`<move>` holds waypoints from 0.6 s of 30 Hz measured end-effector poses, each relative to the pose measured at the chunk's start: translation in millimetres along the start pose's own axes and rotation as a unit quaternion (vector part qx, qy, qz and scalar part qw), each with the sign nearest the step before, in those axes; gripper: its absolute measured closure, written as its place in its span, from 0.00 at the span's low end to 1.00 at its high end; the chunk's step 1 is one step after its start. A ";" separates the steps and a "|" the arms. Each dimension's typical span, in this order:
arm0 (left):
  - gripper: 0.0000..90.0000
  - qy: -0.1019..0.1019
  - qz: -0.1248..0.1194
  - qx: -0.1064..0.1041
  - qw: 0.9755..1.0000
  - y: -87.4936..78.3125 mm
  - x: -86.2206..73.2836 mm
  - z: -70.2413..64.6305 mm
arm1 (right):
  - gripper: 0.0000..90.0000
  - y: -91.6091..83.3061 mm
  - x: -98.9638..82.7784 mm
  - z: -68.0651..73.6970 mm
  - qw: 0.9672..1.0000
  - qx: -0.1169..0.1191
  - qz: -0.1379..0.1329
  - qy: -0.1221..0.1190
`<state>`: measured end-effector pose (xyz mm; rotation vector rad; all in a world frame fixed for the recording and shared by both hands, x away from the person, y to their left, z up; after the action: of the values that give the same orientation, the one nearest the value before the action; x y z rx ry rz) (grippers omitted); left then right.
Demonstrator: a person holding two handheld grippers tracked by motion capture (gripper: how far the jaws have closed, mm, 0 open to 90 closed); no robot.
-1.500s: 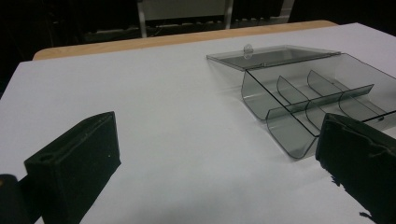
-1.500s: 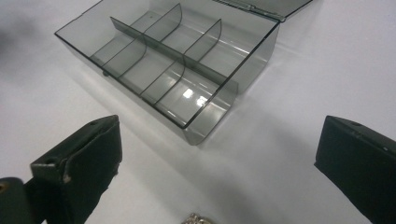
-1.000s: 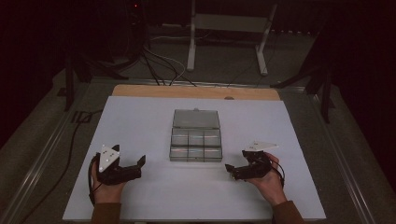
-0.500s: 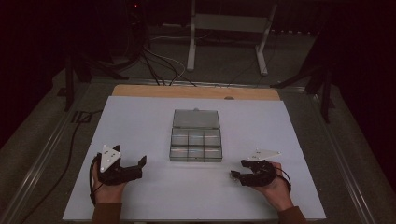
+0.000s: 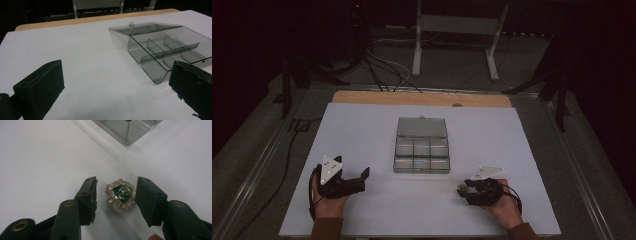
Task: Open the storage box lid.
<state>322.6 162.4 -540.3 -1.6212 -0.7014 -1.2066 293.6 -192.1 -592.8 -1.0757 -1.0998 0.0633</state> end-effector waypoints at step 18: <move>0.02 0.002 0.002 -0.001 1.000 1.4 -0.8 -2.1 | 0.65 8.0 -3.8 -5.0 1.000 -0.023 0.014 -0.006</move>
<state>322.7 159.9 -541.5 -1.6213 -0.6942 -1.2087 299.0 -193.2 -601.4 -1.1321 -1.1013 0.0666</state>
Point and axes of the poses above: each handheld gripper's, and its own axes: y roughly forward along the jaws, x roughly out of its top, z roughly to its left, the point moved 10 cm from there along y, roughly forward along the jaws, and after that the axes turned 4 degrees about -z, right-handed, at the moved point
